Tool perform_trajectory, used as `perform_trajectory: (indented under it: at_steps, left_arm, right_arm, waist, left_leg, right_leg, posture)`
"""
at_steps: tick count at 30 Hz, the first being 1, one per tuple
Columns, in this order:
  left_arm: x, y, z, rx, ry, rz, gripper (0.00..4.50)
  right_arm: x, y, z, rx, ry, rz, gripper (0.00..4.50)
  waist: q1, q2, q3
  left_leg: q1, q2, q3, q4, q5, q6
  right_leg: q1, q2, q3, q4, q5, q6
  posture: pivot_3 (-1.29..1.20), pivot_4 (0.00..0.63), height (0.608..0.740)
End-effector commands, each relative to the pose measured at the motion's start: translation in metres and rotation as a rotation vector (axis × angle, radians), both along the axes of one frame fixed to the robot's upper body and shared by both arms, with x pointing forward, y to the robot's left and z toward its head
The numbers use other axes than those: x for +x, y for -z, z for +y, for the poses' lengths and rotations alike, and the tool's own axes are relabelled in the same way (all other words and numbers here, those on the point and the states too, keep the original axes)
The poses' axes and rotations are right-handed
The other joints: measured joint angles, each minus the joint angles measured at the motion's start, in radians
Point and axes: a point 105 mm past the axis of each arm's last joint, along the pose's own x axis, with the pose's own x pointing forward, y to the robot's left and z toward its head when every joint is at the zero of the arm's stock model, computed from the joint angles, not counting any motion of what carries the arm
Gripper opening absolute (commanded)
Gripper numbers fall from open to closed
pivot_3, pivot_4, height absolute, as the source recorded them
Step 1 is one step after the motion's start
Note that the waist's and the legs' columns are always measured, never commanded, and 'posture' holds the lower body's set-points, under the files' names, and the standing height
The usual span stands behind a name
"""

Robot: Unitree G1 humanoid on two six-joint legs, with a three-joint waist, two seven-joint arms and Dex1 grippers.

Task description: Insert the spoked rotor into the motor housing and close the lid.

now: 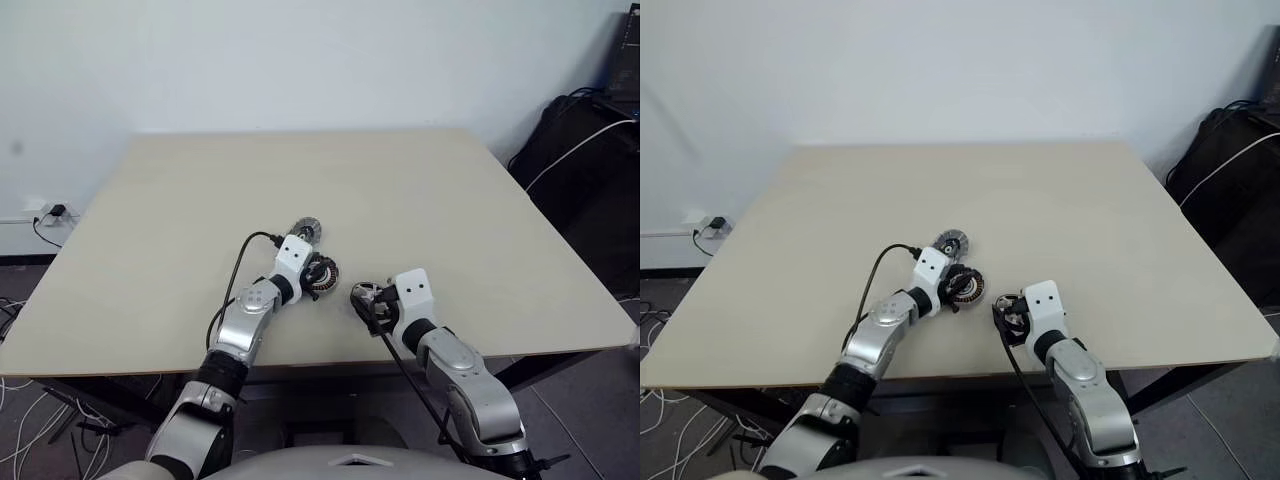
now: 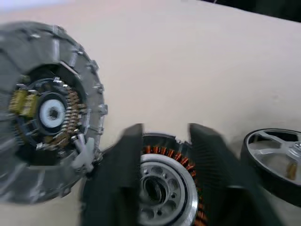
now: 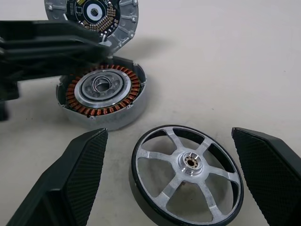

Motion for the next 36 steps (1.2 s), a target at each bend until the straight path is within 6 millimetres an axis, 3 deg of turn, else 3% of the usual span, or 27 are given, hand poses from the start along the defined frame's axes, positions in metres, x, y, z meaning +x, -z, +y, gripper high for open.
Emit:
perform_trajectory:
  at_steps: [1,9,16,24,28,36]
  left_arm:
    - [-0.003,-0.019,0.011,-0.014,-0.026,-0.063,0.03]
    - [-0.036,-0.003,0.051,-0.004,-0.124,-0.034,0.0]
    - [-0.06,0.016,0.072,-0.017,-0.255,0.009,0.0]
    - [-0.076,0.025,0.071,0.025,-0.268,-0.028,0.0]
    - [-0.081,0.027,0.067,0.034,-0.26,-0.047,0.0]
    - [-0.083,0.03,0.064,0.028,-0.255,-0.049,0.0]
  right_arm:
    - [0.004,-0.012,0.006,0.018,-0.026,-0.051,3.59]
    - [0.012,-0.009,0.016,-0.001,-0.069,-0.04,0.94]
    - [0.031,-0.008,0.044,-0.03,-0.169,-0.035,0.94]
    - [0.056,-0.001,0.073,-0.083,-0.234,-0.024,0.94]
    - [0.066,0.0,0.084,-0.087,-0.254,-0.023,0.06]
    - [0.074,0.005,0.092,-0.106,-0.273,-0.01,0.02]
  waist:
    - [0.001,0.0,0.0]
    - [0.0,0.001,0.0]
    - [0.0,0.001,0.0]
    - [-0.001,0.001,0.0]
    - [-0.001,0.001,0.0]
    - [-0.01,0.001,-0.001]
  left_leg:
    - [0.0,0.0,0.0,0.0,0.0,0.0]
    - [0.001,0.0,0.0,0.0,0.0,0.0]
    - [0.002,0.0,0.0,0.0,0.0,0.0]
    - [0.002,0.0,0.0,0.0,0.0,-0.001]
    - [0.002,0.0,0.0,0.0,0.0,-0.001]
    - [0.002,-0.001,0.001,-0.001,0.0,-0.001]
  right_leg:
    - [0.0,0.0,0.0,0.0,0.0,0.0]
    - [0.0,0.0,0.0,0.0,-0.001,0.001]
    - [0.0,0.0,0.0,0.0,-0.001,0.001]
    - [0.0,0.0,-0.001,0.001,0.001,-0.003]
    - [-0.001,0.0,-0.001,0.002,0.001,-0.004]
    - [-0.003,0.0,-0.001,0.006,0.001,-0.006]
  posture:
    - [0.0,0.0,0.74]
    - [0.0,0.0,0.74]
    - [0.0,0.0,0.74]
    - [0.0,0.0,0.74]
    - [0.0,0.0,0.74]
    - [0.0,0.0,0.74]
